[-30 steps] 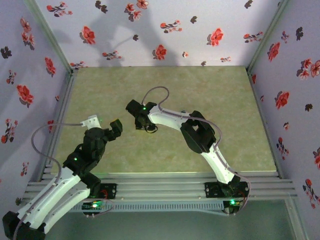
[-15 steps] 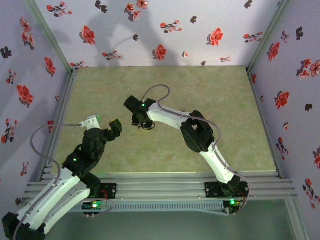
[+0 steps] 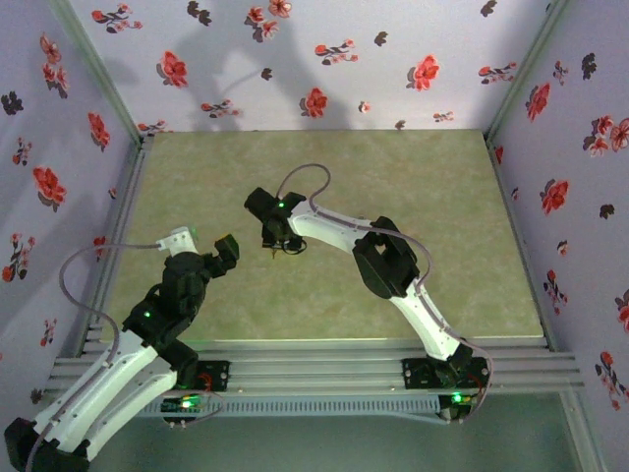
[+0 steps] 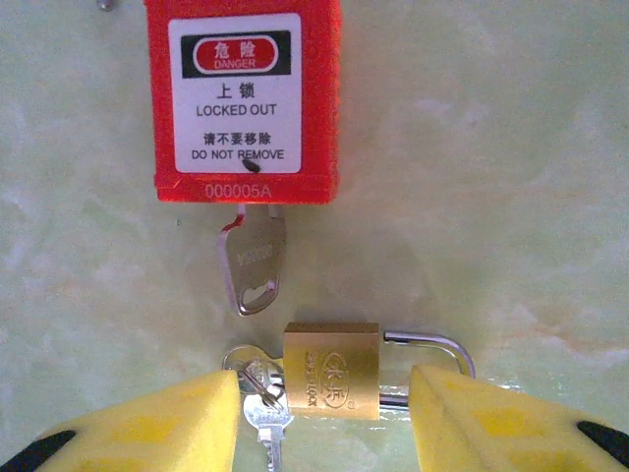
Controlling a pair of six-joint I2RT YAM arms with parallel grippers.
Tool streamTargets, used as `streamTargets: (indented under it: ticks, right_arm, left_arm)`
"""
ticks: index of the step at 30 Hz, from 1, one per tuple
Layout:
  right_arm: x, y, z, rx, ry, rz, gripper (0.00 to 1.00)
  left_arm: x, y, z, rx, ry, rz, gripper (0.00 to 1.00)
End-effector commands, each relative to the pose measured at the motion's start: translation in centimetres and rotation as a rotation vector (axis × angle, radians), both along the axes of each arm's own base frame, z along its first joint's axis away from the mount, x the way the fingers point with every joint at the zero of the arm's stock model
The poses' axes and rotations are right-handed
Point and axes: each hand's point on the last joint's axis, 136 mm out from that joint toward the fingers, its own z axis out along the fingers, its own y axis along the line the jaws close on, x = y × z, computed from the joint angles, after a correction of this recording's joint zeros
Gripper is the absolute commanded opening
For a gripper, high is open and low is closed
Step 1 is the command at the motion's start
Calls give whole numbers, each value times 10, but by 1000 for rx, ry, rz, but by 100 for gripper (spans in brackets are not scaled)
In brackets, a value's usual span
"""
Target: Lock with the key
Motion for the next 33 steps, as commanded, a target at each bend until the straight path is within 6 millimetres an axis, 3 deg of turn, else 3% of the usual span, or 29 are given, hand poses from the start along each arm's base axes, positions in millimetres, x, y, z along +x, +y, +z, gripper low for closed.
streamTargets:
  ticks: [1,6,11,16,21,26,33]
  right_arm:
    - [9,-3,2,-32,-30,42,49]
    - [11,-13,5,-48,-30,4,49]
    - [1,7,19,22,-50,38,51]
    - [8,2,22,-24,-81,106,56]
    - [15,-2,46,-61,-166,290,58]
    - [10,-4,51,-52,-170,530,59]
    - [0,-22,63,-87,-159,804,59]
  left_arm:
    - [1,7,2,8,-11,39,100]
    - [1,8,1,9,-10,40,100]
    - [1,8,2,10,-12,40,100]
    - [1,8,1,14,-8,41,100]
    - [0,11,3,10,-13,51,100]
    - [-4,16,6,-2,-29,67,100]
    - [-9,25,9,-19,-57,100,100]
